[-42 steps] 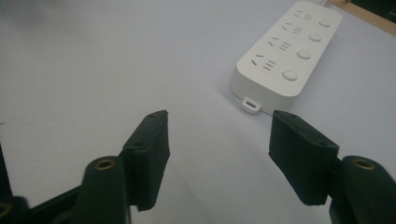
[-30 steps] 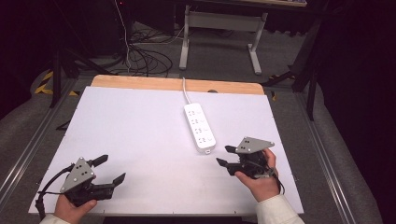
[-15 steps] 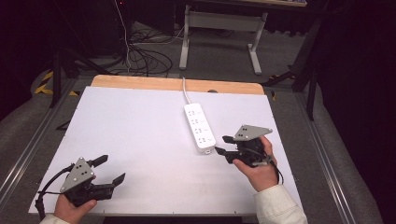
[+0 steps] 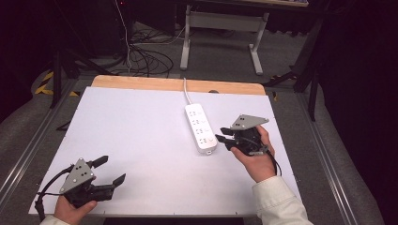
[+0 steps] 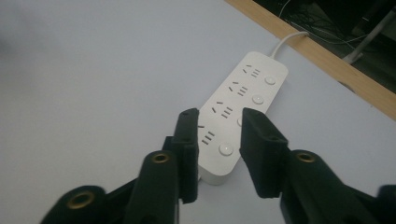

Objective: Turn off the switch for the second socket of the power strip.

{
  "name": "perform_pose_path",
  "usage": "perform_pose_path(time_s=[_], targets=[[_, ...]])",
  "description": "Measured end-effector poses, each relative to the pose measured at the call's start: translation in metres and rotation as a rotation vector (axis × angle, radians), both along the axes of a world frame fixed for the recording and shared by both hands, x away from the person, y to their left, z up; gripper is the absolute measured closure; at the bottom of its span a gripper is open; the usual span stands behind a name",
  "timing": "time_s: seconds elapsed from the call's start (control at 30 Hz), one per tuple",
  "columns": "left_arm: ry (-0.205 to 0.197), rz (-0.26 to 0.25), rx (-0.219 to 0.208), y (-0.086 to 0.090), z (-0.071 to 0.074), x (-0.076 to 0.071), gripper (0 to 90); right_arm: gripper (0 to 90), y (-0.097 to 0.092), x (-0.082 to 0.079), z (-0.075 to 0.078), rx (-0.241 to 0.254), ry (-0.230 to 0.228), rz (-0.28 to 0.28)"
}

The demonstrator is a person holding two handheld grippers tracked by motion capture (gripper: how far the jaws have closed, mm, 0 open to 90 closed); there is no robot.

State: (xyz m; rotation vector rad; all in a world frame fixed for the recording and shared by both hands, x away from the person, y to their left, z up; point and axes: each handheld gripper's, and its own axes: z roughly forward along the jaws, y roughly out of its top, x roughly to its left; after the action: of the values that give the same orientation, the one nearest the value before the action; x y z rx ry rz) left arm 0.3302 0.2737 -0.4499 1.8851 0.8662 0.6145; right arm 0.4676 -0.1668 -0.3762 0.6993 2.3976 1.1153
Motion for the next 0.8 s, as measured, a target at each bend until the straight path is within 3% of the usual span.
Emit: perform_pose_path(time_s=[0.03,0.07,0.1,0.37,0.8], targets=[[0.001,0.000,0.000,0.000,0.000,0.000,17.9,84.4,0.003,0.005,0.000,-0.021,-0.012,-0.001],[0.000,0.001,0.000,0.000,0.000,0.000,17.9,84.4,0.003,0.005,0.000,-0.021,-0.012,-0.001],[0.002,0.001,-0.002,0.000,0.000,0.000,17.9,90.0,0.005,0.011,0.000,-0.024,-0.003,0.000],[0.005,0.003,-0.008,0.001,0.000,0.000,17.9,90.0,0.014,0.035,0.004,0.015,0.042,-0.030],[0.002,0.003,-0.006,0.003,0.000,0.000,17.9,90.0,0.023,0.074,-0.005,0.047,0.057,-0.090]])
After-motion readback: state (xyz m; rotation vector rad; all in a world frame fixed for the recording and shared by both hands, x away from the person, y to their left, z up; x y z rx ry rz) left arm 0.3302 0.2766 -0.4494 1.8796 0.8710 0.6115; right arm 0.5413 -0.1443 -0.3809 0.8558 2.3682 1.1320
